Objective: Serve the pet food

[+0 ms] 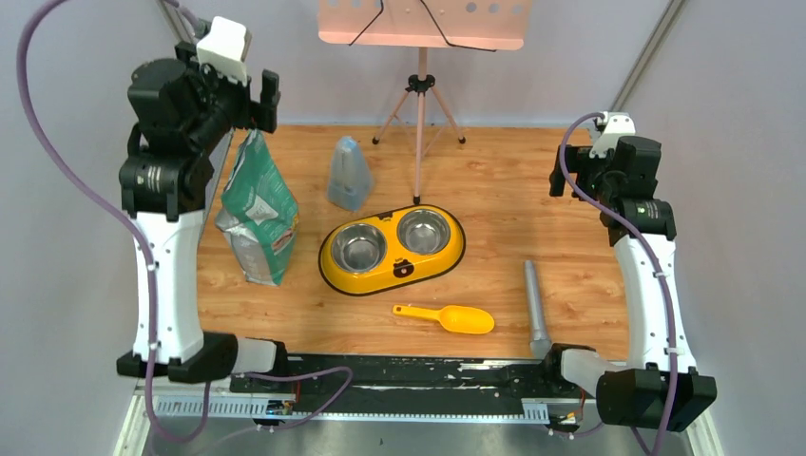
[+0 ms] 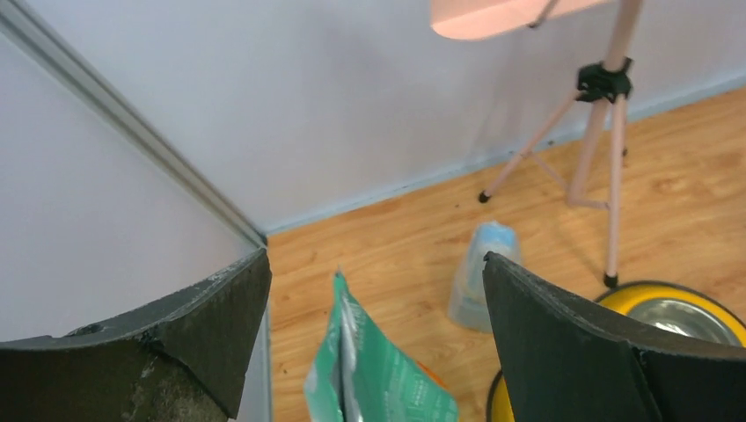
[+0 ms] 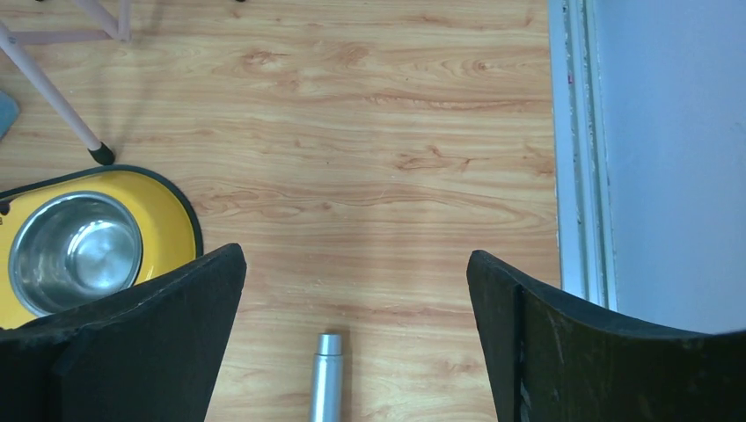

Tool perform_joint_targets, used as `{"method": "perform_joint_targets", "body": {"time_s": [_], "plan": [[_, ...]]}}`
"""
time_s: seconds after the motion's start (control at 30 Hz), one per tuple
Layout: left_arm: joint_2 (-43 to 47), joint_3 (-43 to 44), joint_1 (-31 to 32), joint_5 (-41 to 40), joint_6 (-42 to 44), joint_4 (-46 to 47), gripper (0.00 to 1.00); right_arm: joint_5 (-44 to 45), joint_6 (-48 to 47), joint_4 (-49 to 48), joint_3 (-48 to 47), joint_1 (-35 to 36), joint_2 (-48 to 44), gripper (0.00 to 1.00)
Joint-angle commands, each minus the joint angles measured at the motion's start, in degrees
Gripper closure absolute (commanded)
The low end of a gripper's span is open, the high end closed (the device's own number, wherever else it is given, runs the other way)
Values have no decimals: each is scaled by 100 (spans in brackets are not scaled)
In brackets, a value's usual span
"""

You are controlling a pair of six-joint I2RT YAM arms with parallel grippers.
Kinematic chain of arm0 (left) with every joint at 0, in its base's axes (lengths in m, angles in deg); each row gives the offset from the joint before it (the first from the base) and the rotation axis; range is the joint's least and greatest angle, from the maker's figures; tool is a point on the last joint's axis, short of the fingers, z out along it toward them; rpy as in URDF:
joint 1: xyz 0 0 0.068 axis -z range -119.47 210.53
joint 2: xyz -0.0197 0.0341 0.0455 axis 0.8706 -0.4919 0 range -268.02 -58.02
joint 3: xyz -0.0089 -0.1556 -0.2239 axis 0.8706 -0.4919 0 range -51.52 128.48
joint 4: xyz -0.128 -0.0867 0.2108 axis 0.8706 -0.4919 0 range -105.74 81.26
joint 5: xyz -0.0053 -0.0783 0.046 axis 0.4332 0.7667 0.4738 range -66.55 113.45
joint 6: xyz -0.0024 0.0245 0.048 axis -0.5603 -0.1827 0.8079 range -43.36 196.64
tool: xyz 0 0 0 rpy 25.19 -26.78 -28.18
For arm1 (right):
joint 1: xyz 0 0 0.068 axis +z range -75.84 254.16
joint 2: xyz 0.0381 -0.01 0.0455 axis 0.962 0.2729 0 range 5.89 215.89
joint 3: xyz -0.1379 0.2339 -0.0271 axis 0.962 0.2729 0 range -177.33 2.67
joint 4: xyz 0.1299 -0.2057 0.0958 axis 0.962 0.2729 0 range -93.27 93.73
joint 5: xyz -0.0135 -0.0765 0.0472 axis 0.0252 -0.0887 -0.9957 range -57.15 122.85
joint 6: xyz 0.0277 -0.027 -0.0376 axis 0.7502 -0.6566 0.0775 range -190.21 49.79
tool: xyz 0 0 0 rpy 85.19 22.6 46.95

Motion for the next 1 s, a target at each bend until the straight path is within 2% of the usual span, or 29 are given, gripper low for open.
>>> {"method": "perform_joint_targets", "body": {"time_s": [0.0, 0.03, 0.13, 0.2, 0.33, 0.6, 0.77, 0.83, 0.87, 0.93, 0.97], "plan": [[-912, 1642, -64, -660, 61, -1613, 5, -263, 365, -115, -167, 14, 125, 0], [-1214, 2113, -88, -662, 14, -1793, 6, -446, 357, -78, -211, 14, 184, 0], [-1616, 2549, -199, -745, -154, -2386, 11, -1054, 347, 41, -355, 14, 339, 0], [-1571, 2360, -271, -938, -325, -2436, 11, -1447, 355, 56, -415, 14, 387, 2], [-1460, 1758, -445, -1037, -497, -2531, 5, -1963, 497, 72, -529, 14, 503, 6], [-1496, 891, -511, -1177, -435, -3016, 1, -2803, 1112, 112, -512, 76, 817, 7], [-1406, 686, -525, -1294, -450, -2986, 16, -2958, 1167, 96, -302, 157, 681, 7], [-1386, 577, -530, -1451, -433, -3017, 25, -2983, 1205, 104, -246, 176, 661, 7], [-1383, 493, -532, -1496, -409, -3022, 34, -3002, 1221, 101, -233, 183, 659, 7], [-1353, 399, -534, -1552, -409, -3038, 44, -3062, 1262, 94, -237, 246, 688, 7], [-1307, 373, -534, -1503, -427, -3035, 45, -3098, 1267, 90, -253, 313, 712, 7]]}}
